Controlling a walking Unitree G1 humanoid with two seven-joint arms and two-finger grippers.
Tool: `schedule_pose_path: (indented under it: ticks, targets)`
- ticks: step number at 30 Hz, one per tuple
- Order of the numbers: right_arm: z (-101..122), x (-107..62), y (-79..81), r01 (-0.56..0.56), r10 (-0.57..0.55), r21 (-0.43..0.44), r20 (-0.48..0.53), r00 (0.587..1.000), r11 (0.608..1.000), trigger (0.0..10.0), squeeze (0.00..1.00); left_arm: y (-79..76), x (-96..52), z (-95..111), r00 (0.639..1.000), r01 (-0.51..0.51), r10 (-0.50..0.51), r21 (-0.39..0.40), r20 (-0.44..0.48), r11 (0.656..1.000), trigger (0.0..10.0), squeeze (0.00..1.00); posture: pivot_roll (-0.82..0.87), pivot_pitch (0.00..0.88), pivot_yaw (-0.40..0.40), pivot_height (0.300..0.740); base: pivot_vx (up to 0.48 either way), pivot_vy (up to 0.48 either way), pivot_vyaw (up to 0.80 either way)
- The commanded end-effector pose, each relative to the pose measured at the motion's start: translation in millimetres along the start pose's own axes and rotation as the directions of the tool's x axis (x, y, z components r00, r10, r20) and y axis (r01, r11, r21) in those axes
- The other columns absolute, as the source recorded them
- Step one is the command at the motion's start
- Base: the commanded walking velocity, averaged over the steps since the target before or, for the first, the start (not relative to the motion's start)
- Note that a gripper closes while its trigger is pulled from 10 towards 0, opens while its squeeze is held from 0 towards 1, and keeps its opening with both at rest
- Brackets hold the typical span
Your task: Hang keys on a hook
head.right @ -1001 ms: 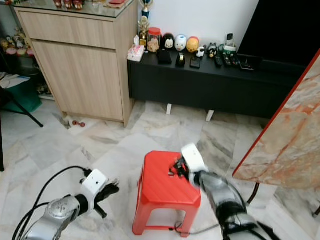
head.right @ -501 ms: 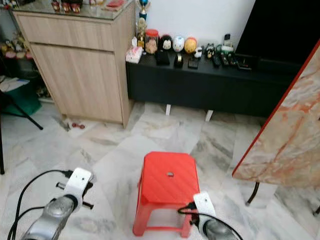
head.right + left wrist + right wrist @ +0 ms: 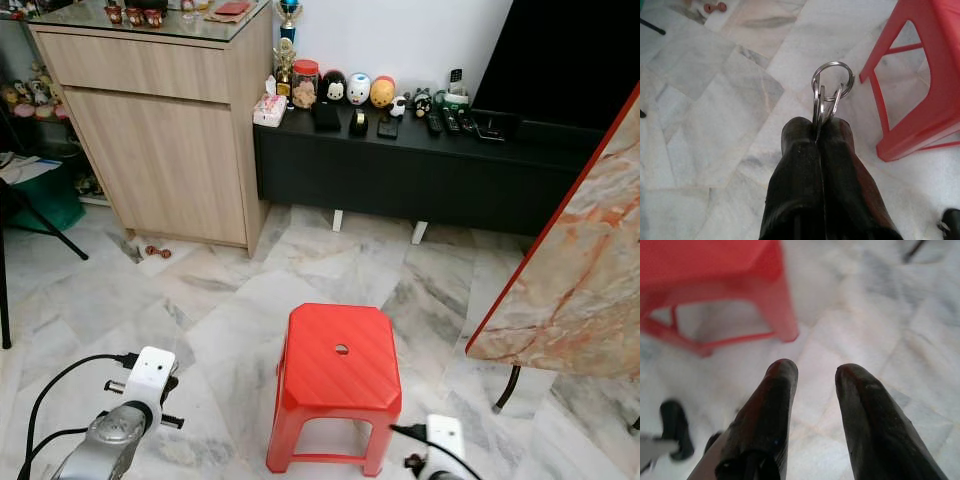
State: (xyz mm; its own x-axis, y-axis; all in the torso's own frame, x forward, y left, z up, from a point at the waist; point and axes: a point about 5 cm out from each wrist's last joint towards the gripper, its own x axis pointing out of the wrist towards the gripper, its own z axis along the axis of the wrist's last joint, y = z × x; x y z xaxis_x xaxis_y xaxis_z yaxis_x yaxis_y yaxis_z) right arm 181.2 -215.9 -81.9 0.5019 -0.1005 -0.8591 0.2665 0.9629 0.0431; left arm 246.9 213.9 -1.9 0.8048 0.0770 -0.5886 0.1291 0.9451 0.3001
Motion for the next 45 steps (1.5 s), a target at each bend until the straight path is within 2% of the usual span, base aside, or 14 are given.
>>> schedule_pose_path:
  ticks: [1, 8, 12, 20, 21, 23, 26, 38, 45]
  targets:
    - [0, -0.5, -5.6, 0.036, -0.037, 0.057, 0.013, 0.999, 0.998, 10.0, 0.00, -3.7, 0.3, 0, 1.000, 0.011, -0.011, -0.002, 0.001, 1.000, 10.0, 0.00, 0.12, 0.000, -0.125, 0.740, 0.000, 0.000, 0.00]
    - [-8, -1.5, -9.4, 0.081, -0.082, 0.047, 0.007, 0.997, 0.996, 10.0, 0.00, -7.6, 3.0, 9, 0.999, 0.002, -0.001, -0.037, 0.037, 0.999, 10.0, 0.00, 0.10, 0.000, -0.126, 0.740, 0.000, 0.000, 0.00]
    - [-11, -2.2, -12.6, 0.109, -0.110, 0.105, 0.005, 0.994, 0.989, 10.0, 0.00, -7.7, 4.1, 6, 1.000, 0.010, -0.010, -0.018, 0.026, 1.000, 10.0, 0.00, 0.09, 0.000, -0.116, 0.740, 0.000, -0.147, 0.00]
    - [-21, -3.9, -18.3, 0.116, -0.114, 0.037, -0.034, 0.993, 0.993, 10.0, 0.00, 0.3, 5.7, 8, 0.999, -0.011, 0.011, -0.016, 0.032, 1.000, 10.0, 0.00, 0.09, 0.000, -0.109, 0.740, 0.000, -0.315, 0.00]
    - [-21, -3.8, -17.3, 0.107, -0.107, -0.007, -0.030, 0.994, 0.994, 10.0, 0.00, 0.1, 5.9, 9, 0.999, -0.006, 0.006, -0.010, 0.035, 1.000, 10.0, 0.00, 0.09, 0.000, -0.103, 0.740, 0.000, -0.315, 0.00]
    - [-20, -3.6, -16.5, 0.104, -0.104, -0.008, -0.028, 0.994, 0.995, 10.0, 0.00, -0.2, 5.9, 9, 0.999, -0.003, 0.003, -0.006, 0.037, 1.000, 10.0, 0.00, 0.09, 0.000, -0.101, 0.740, 0.000, -0.315, 0.00]
    - [-20, -3.5, -15.5, 0.107, -0.106, 0.027, -0.024, 0.994, 0.994, 10.0, 0.00, -0.4, 6.1, 9, 0.999, -0.002, 0.002, 0.008, 0.038, 1.000, 10.0, 0.00, 0.09, 0.000, -0.100, 0.740, 0.000, -0.319, 0.00]
    - [-12, -0.8, -1.2, 0.077, -0.077, 0.038, -0.011, 0.997, 0.996, 10.0, 0.00, 3.8, 5.3, 9, 0.999, -0.016, 0.016, 0.006, 0.043, 1.000, 10.0, 0.00, 0.11, 0.000, -0.106, 0.740, 0.000, -0.323, 0.00]
    - [-9, -0.5, -0.5, 0.075, -0.075, 0.047, -0.006, 0.997, 0.996, 10.0, 0.00, 3.4, 5.0, 8, 0.999, -0.014, 0.013, 0.008, 0.038, 1.000, 10.0, 0.00, 0.11, 0.000, -0.103, 0.740, 0.000, -0.322, 0.00]
